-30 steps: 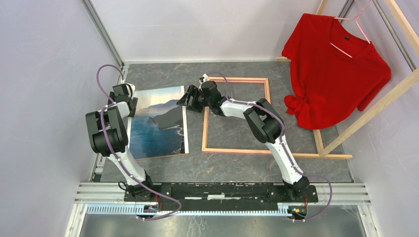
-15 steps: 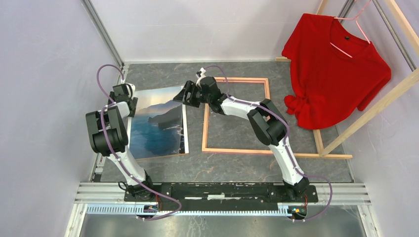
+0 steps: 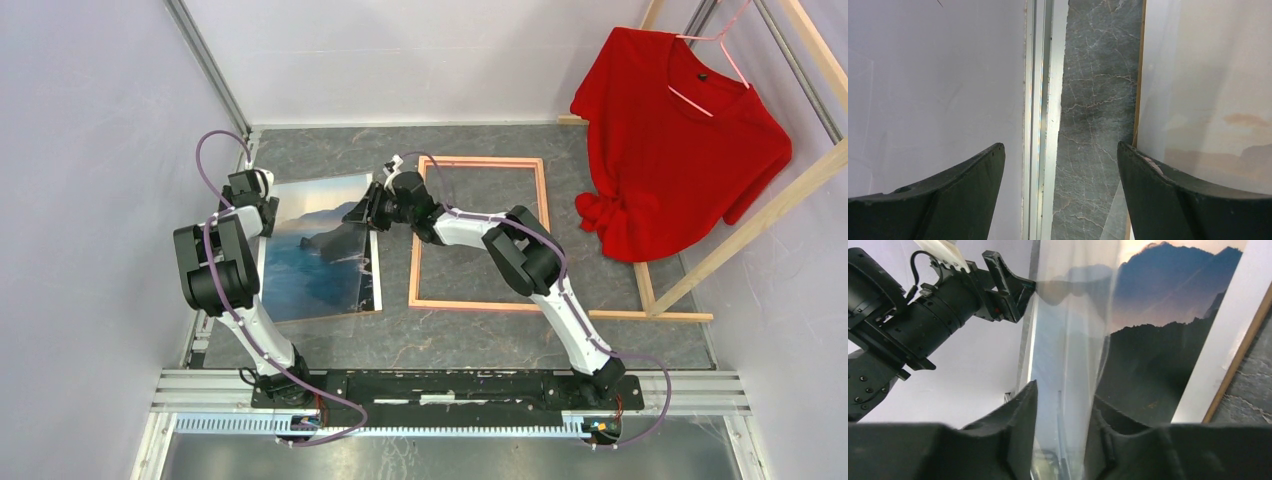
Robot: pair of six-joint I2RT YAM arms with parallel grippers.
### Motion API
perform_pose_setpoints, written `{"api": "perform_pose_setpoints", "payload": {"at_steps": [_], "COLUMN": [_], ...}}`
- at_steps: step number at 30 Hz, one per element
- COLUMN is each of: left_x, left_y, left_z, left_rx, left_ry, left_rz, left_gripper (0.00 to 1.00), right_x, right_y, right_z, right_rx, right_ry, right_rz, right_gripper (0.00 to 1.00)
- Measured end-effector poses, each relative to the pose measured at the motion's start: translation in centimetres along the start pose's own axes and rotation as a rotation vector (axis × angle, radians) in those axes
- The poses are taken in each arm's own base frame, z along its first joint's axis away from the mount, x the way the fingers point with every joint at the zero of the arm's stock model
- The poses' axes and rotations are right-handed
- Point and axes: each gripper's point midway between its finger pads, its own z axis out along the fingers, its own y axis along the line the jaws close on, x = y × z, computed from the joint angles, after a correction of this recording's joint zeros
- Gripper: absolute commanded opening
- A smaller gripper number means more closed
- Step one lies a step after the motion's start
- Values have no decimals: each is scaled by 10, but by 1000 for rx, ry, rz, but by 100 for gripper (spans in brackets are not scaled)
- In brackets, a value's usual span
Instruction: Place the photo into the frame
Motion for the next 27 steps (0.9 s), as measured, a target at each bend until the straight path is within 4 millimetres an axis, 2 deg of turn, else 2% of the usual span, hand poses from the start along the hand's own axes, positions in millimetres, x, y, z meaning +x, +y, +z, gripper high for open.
{"api": "perform_pose_setpoints", "payload": {"at_steps": [2, 4, 7, 8, 11, 15, 17, 18, 19, 20, 23, 25, 27], "left_x": [0, 0, 1, 2, 4, 7, 0, -7, -12, -21, -53, -72, -83], "left_y": [0, 0, 2, 2, 3, 0, -1, -4, -7, -14, -50, -82, -115], "left_z": [0, 0, -1, -1, -4, -14, -23, -31, -37, -46, -77, -95, -113], "left_rx": [0, 1, 18, 31, 61, 121, 140, 148, 151, 160, 213, 261, 310], "left_ry": [0, 2, 14, 22, 47, 86, 82, 67, 55, 32, -50, -108, -152], "left_rz": [0, 1, 1, 2, 10, 29, 41, 54, 65, 84, 171, 236, 303], "left_gripper": [90, 91, 93, 97, 100, 100, 100, 100, 100, 100, 100, 100, 100], "right_x": [0, -3, -9, -12, -28, -65, -85, -96, -101, -110, -120, -120, -114], "right_y": [2, 3, 1, 0, 0, 2, 2, 1, -1, -8, -38, -66, -97], "right_z": [0, -1, -7, -12, -32, -83, -113, -135, -145, -167, -217, -244, -263], "right_rx": [-9, -18, -21, -23, -22, 7, 32, 46, 57, 81, 171, 243, 318], "right_ry": [-1, -4, 4, 12, 32, 37, 36, 39, 35, 29, 20, 23, 33], "right_rz": [5, 8, 20, 27, 38, 3, -35, -63, -75, -100, -123, -107, -74], "right_gripper": [18, 8, 1, 0, 0, 0, 0, 0, 0, 0, 0, 0, 0]}}
